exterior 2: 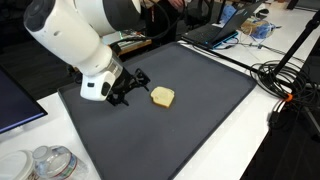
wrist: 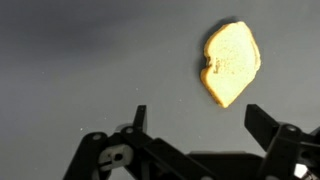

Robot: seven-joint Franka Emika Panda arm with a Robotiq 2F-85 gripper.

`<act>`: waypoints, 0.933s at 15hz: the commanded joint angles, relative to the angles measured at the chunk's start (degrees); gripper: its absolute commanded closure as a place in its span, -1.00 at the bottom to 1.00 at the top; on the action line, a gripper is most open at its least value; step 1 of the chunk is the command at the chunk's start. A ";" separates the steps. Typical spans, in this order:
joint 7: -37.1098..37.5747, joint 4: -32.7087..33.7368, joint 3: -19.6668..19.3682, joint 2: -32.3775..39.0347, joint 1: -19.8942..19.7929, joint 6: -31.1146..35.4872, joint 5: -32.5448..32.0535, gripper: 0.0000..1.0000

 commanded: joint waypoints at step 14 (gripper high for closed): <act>20.23 21.20 1.35 11.61 7.73 -7.17 -18.41 -1.00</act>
